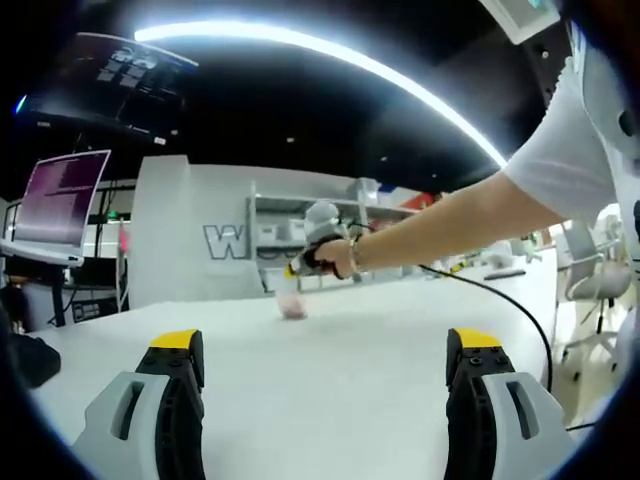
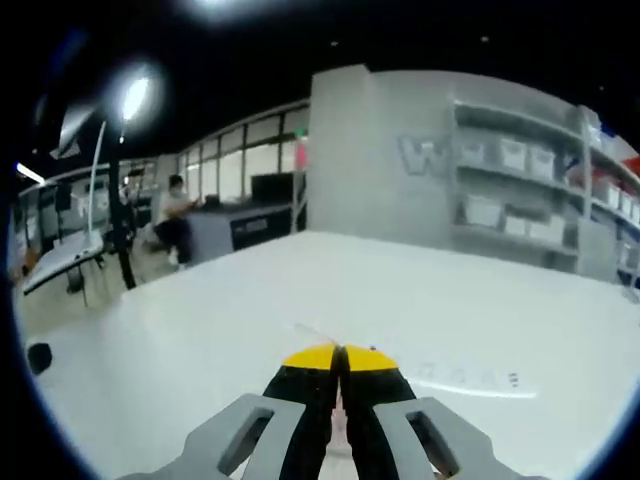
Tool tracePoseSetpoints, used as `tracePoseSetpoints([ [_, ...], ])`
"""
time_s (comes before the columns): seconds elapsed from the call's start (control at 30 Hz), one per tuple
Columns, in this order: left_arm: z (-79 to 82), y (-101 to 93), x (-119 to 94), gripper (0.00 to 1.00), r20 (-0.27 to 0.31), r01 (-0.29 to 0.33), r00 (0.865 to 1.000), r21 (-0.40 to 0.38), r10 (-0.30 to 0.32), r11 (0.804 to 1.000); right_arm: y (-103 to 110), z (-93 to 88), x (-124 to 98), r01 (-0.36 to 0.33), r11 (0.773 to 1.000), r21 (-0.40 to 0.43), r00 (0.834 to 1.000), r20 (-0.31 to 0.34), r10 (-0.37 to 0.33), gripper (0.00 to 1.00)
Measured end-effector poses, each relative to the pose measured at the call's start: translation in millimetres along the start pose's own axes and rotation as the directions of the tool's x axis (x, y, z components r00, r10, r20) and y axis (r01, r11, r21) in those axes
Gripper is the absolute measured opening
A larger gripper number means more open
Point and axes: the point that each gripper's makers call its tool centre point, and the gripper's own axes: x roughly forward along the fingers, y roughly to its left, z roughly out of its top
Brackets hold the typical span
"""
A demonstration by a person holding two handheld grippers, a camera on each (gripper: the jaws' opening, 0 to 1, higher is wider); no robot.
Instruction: Open the resealable bag by pulling the two sides of the seal apart until the entire bag opening is separated and visibly accessible.
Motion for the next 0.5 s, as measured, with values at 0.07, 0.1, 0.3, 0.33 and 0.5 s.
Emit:
tracePoseSetpoints([
  [0.07,0.6,0.1,-0.2,0.99,0.003,-0.001,1.000,-0.002,0.001,1.000,3.0,-2.4,1.4,-0.010,1.000,0.000,1.000,-0.005,0.010,0.00],
  [0.1,0.8,-0.1,-0.3,0.99,0.004,0.000,1.000,-0.002,0.000,1.000,4.6,-3.4,1.7,-0.017,1.000,0.005,1.000,-0.007,0.017,0.00],
  [0.3,0.7,-1.1,-0.8,0.99,0.003,0.000,1.000,0.003,0.000,1.000,12.7,-8.1,3.8,-0.046,0.999,0.015,0.999,-0.016,0.046,0.00],
  [0.33,1.0,-1.1,-0.9,0.99,0.005,0.000,1.000,0.002,0.000,1.000,15.2,-9.3,3.8,-0.055,0.998,0.016,0.998,-0.019,0.055,0.00],
  [0.5,0.2,-2.0,-1.0,0.99,0.001,-0.001,1.000,0.007,0.001,1.000,26.2,-16.4,4.6,-0.086,0.996,0.007,0.996,-0.036,0.087,0.00],
])
